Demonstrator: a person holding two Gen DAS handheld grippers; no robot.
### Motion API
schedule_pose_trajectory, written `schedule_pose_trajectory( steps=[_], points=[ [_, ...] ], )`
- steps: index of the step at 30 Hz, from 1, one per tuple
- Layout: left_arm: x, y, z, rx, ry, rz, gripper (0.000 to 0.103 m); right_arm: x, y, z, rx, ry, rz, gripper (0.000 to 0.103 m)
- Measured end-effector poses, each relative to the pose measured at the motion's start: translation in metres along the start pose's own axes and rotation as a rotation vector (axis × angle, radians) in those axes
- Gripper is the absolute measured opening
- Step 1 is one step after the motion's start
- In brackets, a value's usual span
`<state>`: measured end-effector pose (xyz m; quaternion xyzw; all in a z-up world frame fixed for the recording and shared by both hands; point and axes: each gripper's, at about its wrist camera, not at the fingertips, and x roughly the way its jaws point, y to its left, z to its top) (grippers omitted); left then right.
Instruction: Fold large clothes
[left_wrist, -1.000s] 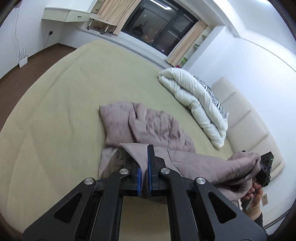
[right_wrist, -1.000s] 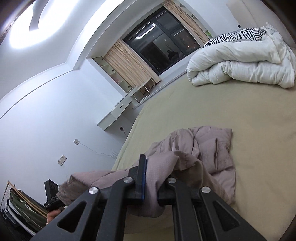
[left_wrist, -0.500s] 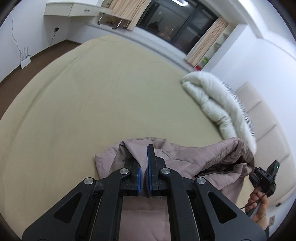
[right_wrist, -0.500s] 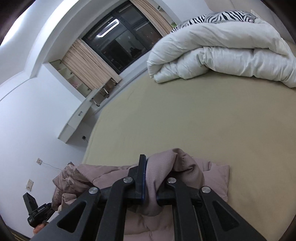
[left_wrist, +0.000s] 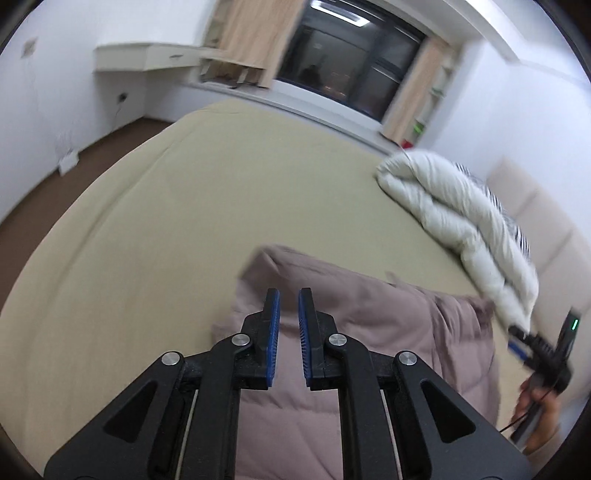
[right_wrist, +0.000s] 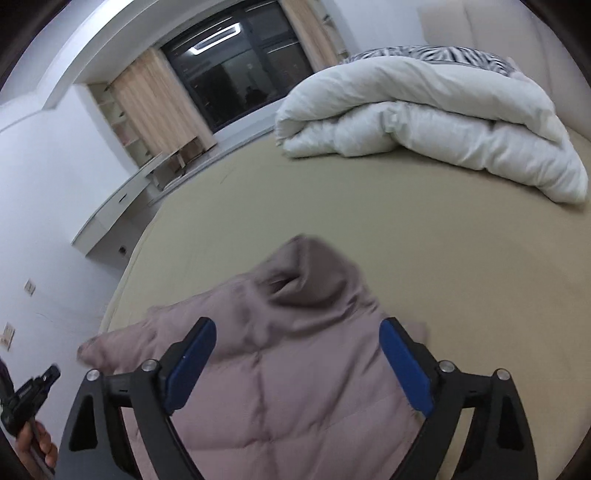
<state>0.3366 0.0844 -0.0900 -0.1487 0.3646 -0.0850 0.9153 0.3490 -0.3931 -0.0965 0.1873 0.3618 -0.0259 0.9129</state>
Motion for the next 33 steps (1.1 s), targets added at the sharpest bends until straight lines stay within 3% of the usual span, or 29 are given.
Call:
schedule_pose_trajectory(
  steps=[1, 4, 9, 19, 21, 29, 33],
  points=[
    [0.009, -0.017, -0.007, 0.061, 0.015, 0.001, 0.009, 0.006, 0.022, -0.007, -0.075, 0.055, 0.017, 0.069],
    [0.033, -0.055, -0.026, 0.155, 0.065, -0.007, 0.009, 0.026, 0.081, -0.038, -0.263, 0.150, 0.048, 0.053],
    [0.075, -0.101, -0.063, 0.286, 0.125, 0.038, 0.009, 0.088, 0.123, -0.059, -0.398, 0.245, 0.000, 0.048],
    [0.210, -0.105, -0.054, 0.359, 0.172, 0.176, 0.009, 0.174, 0.102, -0.020, -0.326, 0.279, -0.078, 0.037],
    [0.225, -0.096, -0.054, 0.331, 0.188, 0.169, 0.009, 0.184, 0.097, -0.018, -0.301, 0.280, -0.068, 0.037],
    [0.261, -0.090, -0.068, 0.324, 0.164, 0.174, 0.009, 0.186, 0.078, -0.031, -0.228, 0.210, 0.018, 0.037],
    [0.259, -0.079, -0.076, 0.304, 0.163, 0.158, 0.009, 0.189, 0.076, -0.033, -0.221, 0.199, 0.033, 0.037]
  ],
)
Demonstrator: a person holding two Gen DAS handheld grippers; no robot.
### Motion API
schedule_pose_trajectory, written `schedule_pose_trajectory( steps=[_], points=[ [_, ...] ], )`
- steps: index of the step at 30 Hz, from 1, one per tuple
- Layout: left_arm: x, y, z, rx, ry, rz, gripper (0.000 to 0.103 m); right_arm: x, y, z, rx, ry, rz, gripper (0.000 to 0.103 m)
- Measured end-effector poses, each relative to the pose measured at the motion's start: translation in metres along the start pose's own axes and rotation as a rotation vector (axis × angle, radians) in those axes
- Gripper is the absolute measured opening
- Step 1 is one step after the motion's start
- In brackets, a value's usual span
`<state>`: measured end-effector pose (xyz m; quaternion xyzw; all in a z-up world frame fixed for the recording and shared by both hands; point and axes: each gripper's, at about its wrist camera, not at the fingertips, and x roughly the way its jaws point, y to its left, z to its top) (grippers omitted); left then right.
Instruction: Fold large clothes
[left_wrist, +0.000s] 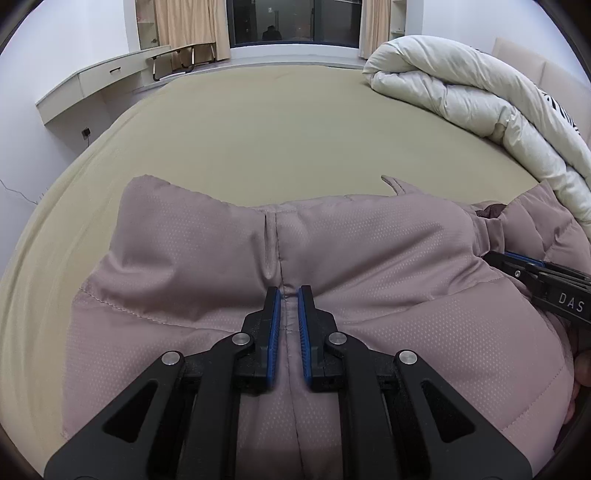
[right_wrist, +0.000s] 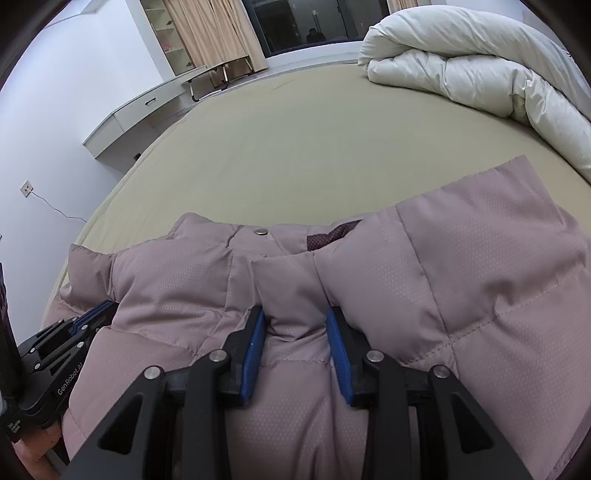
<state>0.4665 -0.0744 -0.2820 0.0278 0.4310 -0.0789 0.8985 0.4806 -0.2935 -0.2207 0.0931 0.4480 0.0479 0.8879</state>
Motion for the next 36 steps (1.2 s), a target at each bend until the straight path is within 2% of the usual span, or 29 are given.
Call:
schedule_pose_trajectory(
  steps=[7, 14, 19, 21, 22, 24, 25, 26, 28, 30, 31, 32, 36],
  points=[
    [0.008, 0.003, -0.013, -0.013, -0.022, -0.003, 0.009, 0.003, -0.001, -0.002, -0.005, -0.034, 0.006, 0.037],
    [0.015, 0.003, -0.013, -0.016, -0.025, -0.004, 0.009, 0.002, -0.003, -0.007, 0.007, -0.070, 0.024, 0.037],
    [0.017, 0.003, -0.008, -0.025, 0.001, -0.022, 0.009, -0.003, -0.002, -0.006, 0.006, -0.073, 0.024, 0.038],
    [0.008, 0.006, -0.003, -0.038, 0.036, -0.039, 0.009, -0.018, 0.000, -0.004, 0.019, -0.066, 0.027, 0.041],
    [-0.001, 0.006, -0.002, -0.041, 0.046, -0.038, 0.009, -0.031, 0.001, -0.004, 0.029, -0.072, 0.014, 0.046],
    [-0.033, 0.004, -0.004, -0.048, 0.007, -0.032, 0.010, -0.071, 0.002, -0.009, 0.027, -0.155, 0.008, 0.053],
    [-0.051, 0.000, -0.007, -0.047, -0.033, -0.031, 0.010, -0.091, 0.001, -0.013, 0.013, -0.206, -0.001, 0.058],
    [-0.066, -0.005, -0.011, -0.039, -0.068, -0.043, 0.010, -0.108, -0.002, -0.017, -0.004, -0.248, -0.039, 0.058],
    [-0.076, -0.020, -0.018, 0.009, -0.090, -0.045, 0.010, -0.125, -0.010, -0.026, -0.045, -0.266, -0.152, 0.059],
    [-0.054, -0.033, -0.025, 0.055, -0.024, -0.030, 0.009, -0.115, -0.032, -0.035, -0.039, -0.181, -0.230, 0.059],
    [-0.046, -0.035, -0.029, 0.051, -0.031, -0.029, 0.009, -0.101, -0.050, -0.042, -0.006, -0.105, -0.251, 0.060],
    [-0.043, -0.034, -0.032, 0.045, -0.046, -0.031, 0.009, -0.094, -0.064, -0.050, 0.016, -0.096, -0.209, 0.060],
    [-0.030, -0.040, -0.040, 0.049, -0.081, -0.019, 0.009, -0.092, -0.086, -0.068, 0.038, -0.209, -0.118, 0.065]
  ],
)
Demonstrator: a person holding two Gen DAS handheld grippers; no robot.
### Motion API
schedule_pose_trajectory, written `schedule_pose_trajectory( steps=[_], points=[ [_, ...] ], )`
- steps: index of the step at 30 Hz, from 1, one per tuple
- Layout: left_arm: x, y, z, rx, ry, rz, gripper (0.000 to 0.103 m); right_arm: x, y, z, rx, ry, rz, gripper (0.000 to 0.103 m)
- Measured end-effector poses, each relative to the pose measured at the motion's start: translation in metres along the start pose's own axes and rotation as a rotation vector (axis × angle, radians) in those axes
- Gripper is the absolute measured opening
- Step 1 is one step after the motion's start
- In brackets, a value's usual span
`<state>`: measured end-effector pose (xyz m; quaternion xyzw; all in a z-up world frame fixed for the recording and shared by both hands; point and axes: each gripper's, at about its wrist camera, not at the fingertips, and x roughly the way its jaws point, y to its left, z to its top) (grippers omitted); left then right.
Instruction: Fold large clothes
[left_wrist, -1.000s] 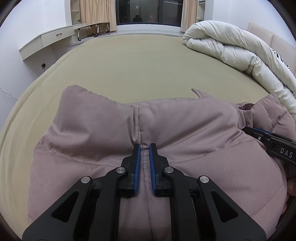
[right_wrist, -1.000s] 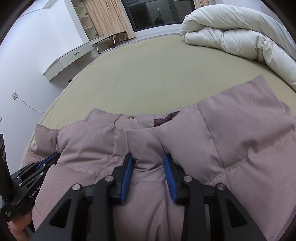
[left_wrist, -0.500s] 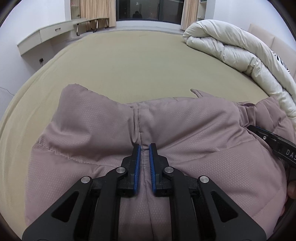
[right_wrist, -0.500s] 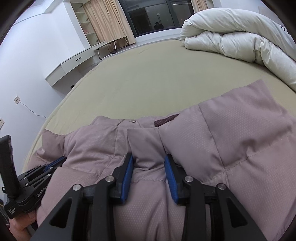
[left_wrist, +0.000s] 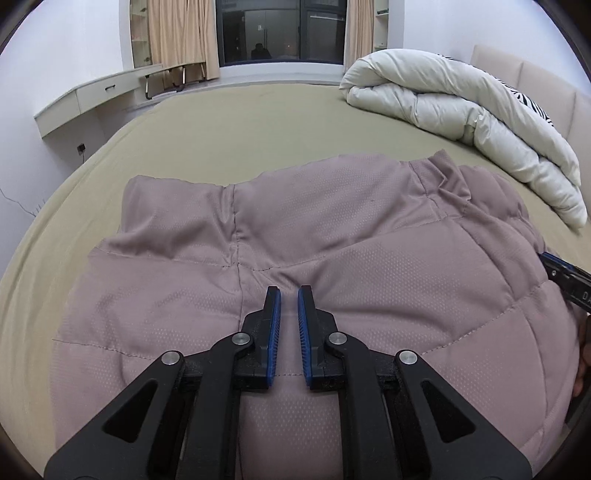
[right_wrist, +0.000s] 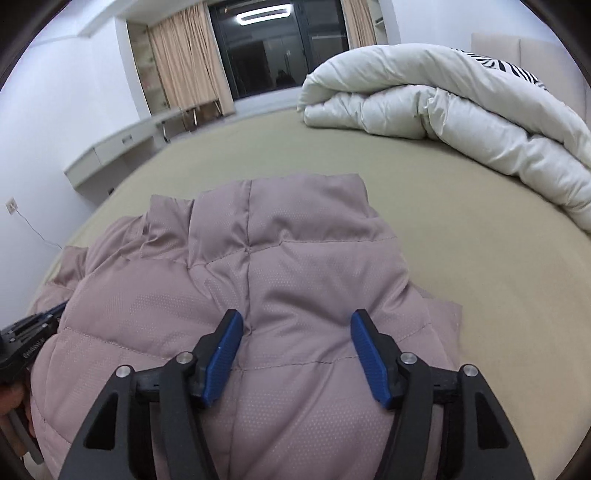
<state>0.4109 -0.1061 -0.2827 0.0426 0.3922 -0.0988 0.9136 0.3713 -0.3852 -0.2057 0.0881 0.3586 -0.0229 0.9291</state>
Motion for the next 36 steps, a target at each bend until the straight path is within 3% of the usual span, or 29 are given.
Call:
schedule_pose_trajectory(
  steps=[8, 12, 14, 15, 17, 20, 23, 25, 27, 30, 32, 33, 36],
  points=[
    [0.029, 0.001, 0.003, -0.032, -0.001, -0.066, 0.009, 0.018, -0.024, -0.001, 0.124, -0.015, 0.123, 0.066],
    [0.022, 0.011, 0.012, -0.064, 0.049, -0.096, 0.009, 0.015, -0.010, 0.005, 0.076, 0.016, 0.047, 0.067],
    [-0.001, 0.023, 0.015, -0.101, 0.067, -0.106, 0.010, 0.000, 0.009, 0.015, 0.030, 0.054, -0.063, 0.068],
    [-0.017, 0.031, 0.015, -0.118, 0.046, -0.105, 0.010, -0.013, 0.017, 0.018, 0.045, 0.052, -0.067, 0.069],
    [-0.042, 0.042, 0.016, -0.104, -0.006, -0.055, 0.010, -0.045, 0.043, 0.028, 0.051, -0.003, 0.028, 0.068],
    [-0.053, 0.059, 0.012, -0.133, -0.007, -0.003, 0.010, -0.072, 0.108, 0.033, -0.114, -0.059, 0.093, 0.078],
    [-0.029, 0.071, -0.007, -0.116, 0.072, 0.028, 0.010, -0.044, 0.151, 0.018, -0.239, 0.045, 0.078, 0.080],
    [-0.024, 0.070, -0.018, -0.066, 0.030, 0.051, 0.010, -0.012, 0.151, -0.004, -0.256, 0.126, 0.030, 0.083],
    [-0.019, 0.070, -0.022, -0.064, 0.023, 0.044, 0.009, -0.004, 0.145, -0.021, -0.273, 0.056, 0.044, 0.083],
    [-0.017, 0.076, -0.025, -0.088, 0.034, 0.019, 0.009, -0.003, 0.148, -0.019, -0.280, 0.069, 0.033, 0.083],
    [-0.021, 0.079, -0.022, -0.098, 0.055, 0.007, 0.009, -0.008, 0.149, -0.008, -0.271, 0.114, 0.027, 0.082],
    [-0.025, 0.079, -0.021, -0.098, 0.062, 0.007, 0.010, -0.016, 0.146, -0.004, -0.251, 0.120, 0.025, 0.076],
    [-0.039, 0.080, -0.025, -0.092, 0.045, 0.010, 0.010, -0.053, 0.130, 0.006, -0.214, 0.014, 0.008, 0.072]
  ],
)
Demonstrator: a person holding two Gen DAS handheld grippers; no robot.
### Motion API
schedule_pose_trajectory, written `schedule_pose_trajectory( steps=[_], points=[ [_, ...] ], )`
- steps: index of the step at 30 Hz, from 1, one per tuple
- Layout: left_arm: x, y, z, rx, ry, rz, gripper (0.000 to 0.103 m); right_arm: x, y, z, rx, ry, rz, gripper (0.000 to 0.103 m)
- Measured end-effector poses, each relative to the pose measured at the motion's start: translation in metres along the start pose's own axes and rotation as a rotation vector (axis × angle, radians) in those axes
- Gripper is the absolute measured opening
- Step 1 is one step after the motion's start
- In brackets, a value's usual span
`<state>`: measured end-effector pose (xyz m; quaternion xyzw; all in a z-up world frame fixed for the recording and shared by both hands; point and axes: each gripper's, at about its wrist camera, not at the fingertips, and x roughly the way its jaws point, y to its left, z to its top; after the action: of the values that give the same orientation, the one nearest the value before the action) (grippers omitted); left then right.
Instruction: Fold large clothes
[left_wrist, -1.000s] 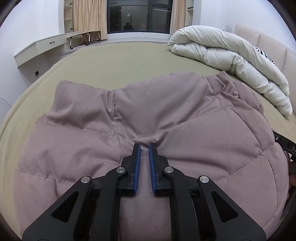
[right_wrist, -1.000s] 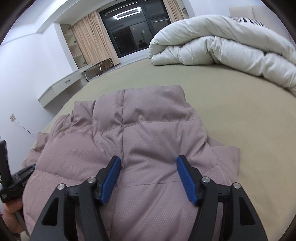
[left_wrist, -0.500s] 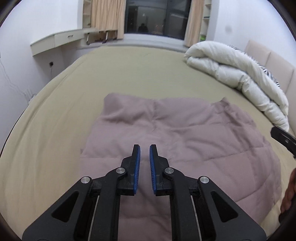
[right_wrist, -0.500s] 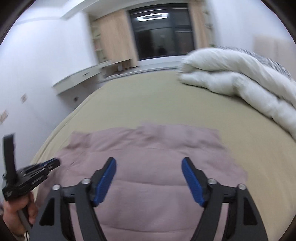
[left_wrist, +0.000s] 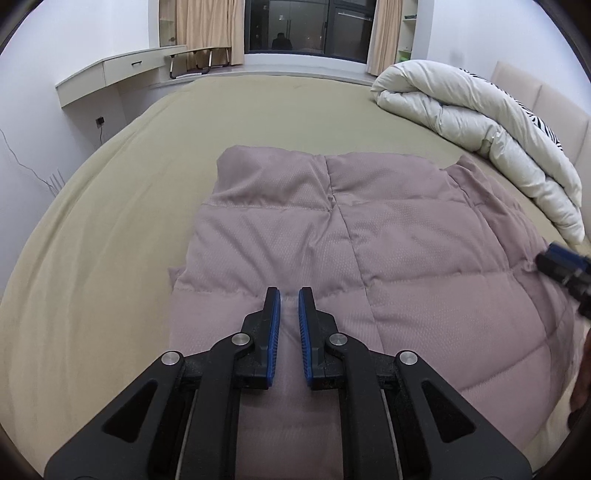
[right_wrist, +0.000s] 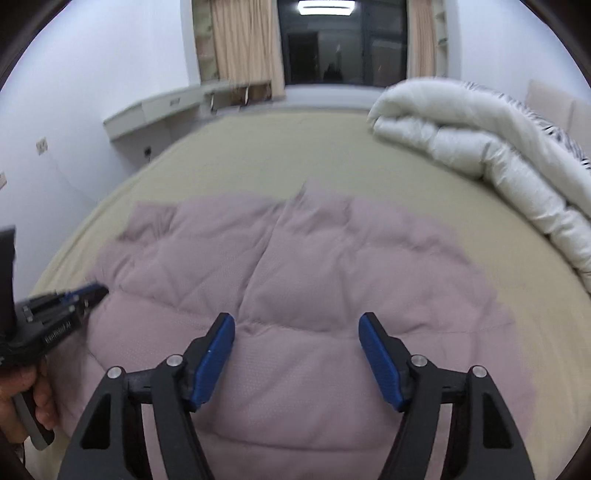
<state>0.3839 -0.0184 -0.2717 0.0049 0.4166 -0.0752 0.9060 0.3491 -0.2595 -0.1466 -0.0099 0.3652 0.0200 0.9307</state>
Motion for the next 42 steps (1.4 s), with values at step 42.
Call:
schedule_pose_trajectory(
  steps=[42],
  points=[
    [-0.012, 0.017, -0.012, -0.108, 0.020, -0.108, 0.010, 0.063, -0.134, -0.022, 0.278, 0.079, -0.009, 0.087]
  ],
)
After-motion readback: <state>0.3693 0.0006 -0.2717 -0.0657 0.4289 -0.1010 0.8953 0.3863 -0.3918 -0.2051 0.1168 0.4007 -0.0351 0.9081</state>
